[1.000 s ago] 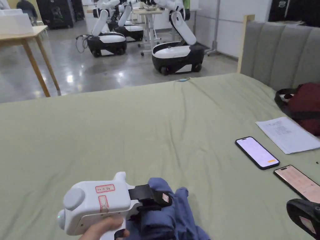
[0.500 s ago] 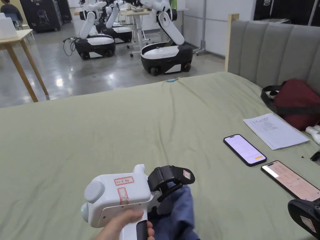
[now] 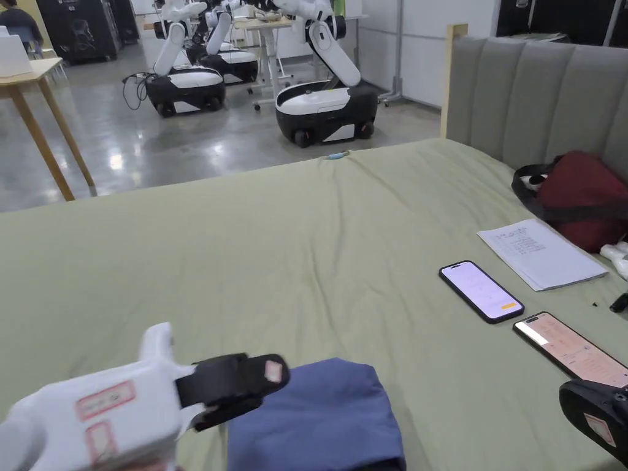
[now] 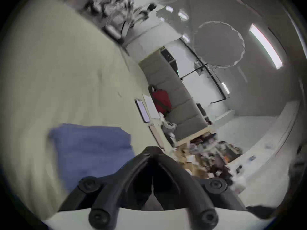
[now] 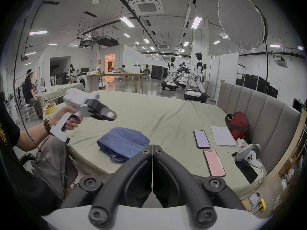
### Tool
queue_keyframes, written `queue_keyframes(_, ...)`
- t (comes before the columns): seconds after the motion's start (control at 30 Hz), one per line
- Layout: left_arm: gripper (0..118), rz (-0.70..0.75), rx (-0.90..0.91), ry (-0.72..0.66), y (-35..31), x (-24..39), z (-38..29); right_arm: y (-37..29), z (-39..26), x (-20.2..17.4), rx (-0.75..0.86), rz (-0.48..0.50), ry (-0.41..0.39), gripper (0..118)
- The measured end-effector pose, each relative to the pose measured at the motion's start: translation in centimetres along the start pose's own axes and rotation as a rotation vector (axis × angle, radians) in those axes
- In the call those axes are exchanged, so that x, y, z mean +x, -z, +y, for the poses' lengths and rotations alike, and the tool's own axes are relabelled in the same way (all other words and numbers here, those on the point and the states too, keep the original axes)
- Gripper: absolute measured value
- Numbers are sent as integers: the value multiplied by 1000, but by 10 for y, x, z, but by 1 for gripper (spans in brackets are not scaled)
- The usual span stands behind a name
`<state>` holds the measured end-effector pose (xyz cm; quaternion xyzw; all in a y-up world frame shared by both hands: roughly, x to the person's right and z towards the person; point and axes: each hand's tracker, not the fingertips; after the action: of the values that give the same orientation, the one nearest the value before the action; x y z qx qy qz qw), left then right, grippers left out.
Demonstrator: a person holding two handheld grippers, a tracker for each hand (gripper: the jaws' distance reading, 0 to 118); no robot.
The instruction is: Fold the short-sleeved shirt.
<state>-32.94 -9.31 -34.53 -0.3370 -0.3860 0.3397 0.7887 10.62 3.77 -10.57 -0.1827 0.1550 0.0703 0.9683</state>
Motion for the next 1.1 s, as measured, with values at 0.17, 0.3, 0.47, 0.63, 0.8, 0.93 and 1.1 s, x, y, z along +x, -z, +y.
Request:
queue_keyframes(0.17,0,170,59,128,-95,3,-17,11,3,-5,-5,19,-7,1)
queue_keyframes(0.3,0,140,87,142,-112,8,-11,21,10,-11,-3,36,-18,1)
queue_keyframes(0.47,0,116,54,159,-78,8,3,23,14,-23,6,65,-31,1)
queue_keyframes(0.63,0,-37,-111,129,24,17,6,18,13,-28,-4,61,-47,1)
queue_keyframes(0.8,0,-29,-326,3,131,-8,-13,8,8,-23,-15,25,-31,1)
queue_keyframes(0.93,0,103,-439,-20,173,-34,-34,-5,-1,-11,-23,-11,-10,1)
queue_keyframes(1.1,0,177,-443,11,176,-47,-35,-18,-7,-4,-32,-46,4,1)
